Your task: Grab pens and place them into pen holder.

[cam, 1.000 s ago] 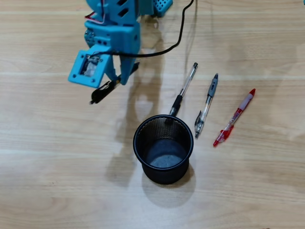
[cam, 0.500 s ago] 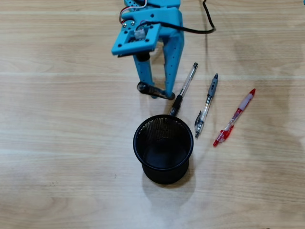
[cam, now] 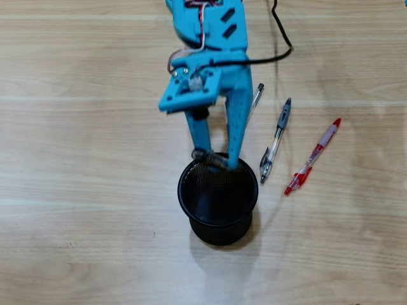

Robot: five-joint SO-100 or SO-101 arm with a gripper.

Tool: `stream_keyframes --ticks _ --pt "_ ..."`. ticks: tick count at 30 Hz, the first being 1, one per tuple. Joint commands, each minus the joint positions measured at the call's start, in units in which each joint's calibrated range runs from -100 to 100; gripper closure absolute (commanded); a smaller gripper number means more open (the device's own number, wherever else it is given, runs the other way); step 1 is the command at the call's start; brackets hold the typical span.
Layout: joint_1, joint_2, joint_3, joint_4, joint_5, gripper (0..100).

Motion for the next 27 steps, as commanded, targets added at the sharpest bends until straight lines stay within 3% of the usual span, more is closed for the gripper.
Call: stream_keyframes --ticks 1,11,16,20,27 --pt "0.9 2.4 -0.7 -1.5 0.3 98" --pt "3.0 6.9 -1.0 -1.0 0.3 97" --pt "2.8 6.2 -0.8 -1.0 0.3 84" --pt "2.4 5.9 -1.1 -0.5 0.3 82" --pt "1.8 -1.9 -3.7 18.0 0.3 90"
